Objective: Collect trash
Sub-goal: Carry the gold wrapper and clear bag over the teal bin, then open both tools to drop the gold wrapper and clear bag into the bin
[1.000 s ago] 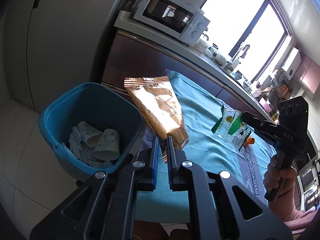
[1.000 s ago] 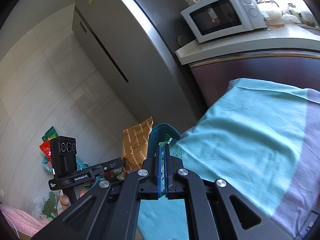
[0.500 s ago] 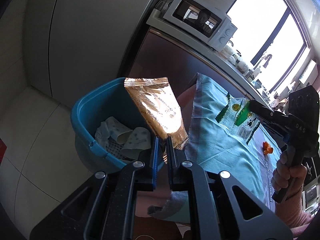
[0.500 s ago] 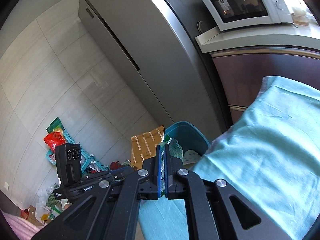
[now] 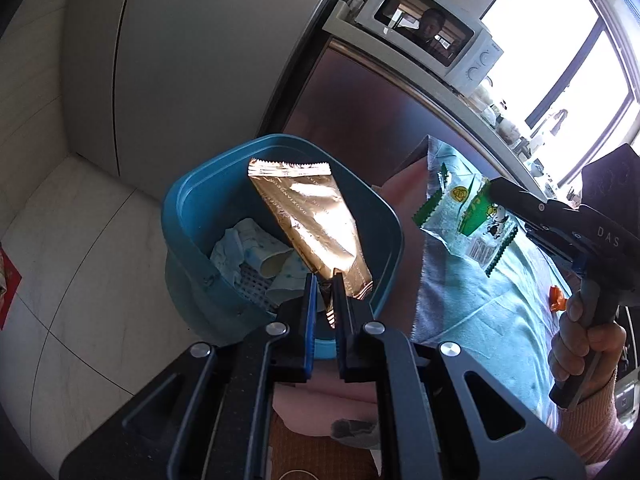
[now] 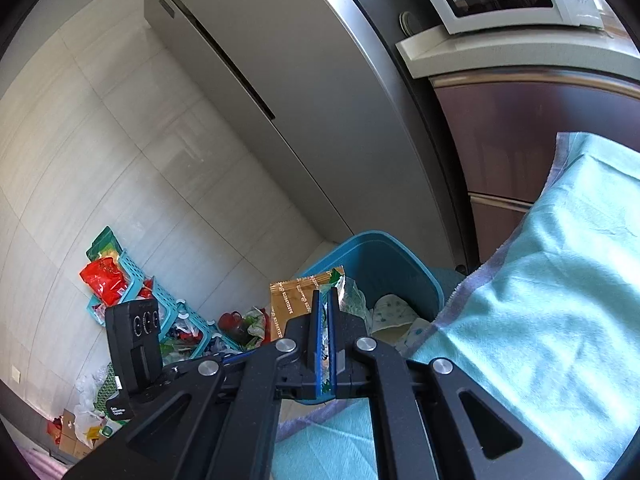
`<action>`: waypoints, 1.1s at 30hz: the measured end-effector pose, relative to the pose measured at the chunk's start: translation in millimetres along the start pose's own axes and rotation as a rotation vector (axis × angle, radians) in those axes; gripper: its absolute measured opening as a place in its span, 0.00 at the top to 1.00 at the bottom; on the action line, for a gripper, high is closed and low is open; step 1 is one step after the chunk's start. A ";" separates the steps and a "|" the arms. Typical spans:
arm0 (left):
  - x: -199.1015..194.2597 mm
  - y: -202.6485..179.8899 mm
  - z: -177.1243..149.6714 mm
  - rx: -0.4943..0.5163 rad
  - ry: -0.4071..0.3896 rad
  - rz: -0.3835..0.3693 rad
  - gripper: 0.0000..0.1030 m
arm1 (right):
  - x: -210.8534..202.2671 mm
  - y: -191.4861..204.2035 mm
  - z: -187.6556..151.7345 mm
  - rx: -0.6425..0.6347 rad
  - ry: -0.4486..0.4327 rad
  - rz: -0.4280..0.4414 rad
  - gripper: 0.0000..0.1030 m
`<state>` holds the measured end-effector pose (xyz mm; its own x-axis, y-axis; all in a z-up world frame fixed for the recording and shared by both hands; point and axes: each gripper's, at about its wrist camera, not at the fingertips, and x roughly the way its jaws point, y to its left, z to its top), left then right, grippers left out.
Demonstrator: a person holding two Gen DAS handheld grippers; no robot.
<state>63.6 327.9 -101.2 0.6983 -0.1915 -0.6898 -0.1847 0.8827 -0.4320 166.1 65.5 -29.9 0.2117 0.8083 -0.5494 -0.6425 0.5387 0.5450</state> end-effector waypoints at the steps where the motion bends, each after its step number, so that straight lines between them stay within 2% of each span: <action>1: 1.3 1.4 -0.4 -0.004 0.002 0.002 0.92 | 3.1 -2.2 1.0 0.003 0.004 -0.002 0.99; 18: 21.5 3.8 2.6 -0.020 0.020 0.025 0.92 | 47.0 -4.1 -4.1 0.007 0.080 -0.059 0.98; 27: 22.8 2.6 2.7 -0.026 0.013 0.024 0.91 | 54.3 -9.1 -8.0 0.020 0.099 -0.078 0.95; 33: 14.5 -5.4 0.4 -0.007 -0.007 -0.001 0.81 | 37.3 -9.5 -10.9 0.007 0.085 -0.063 0.95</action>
<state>74.9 320.6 -108.7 0.7030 -0.1899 -0.6853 -0.1888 0.8792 -0.4374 172.1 87.9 -62.4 0.1880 0.7501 -0.6341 -0.6245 0.5896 0.5123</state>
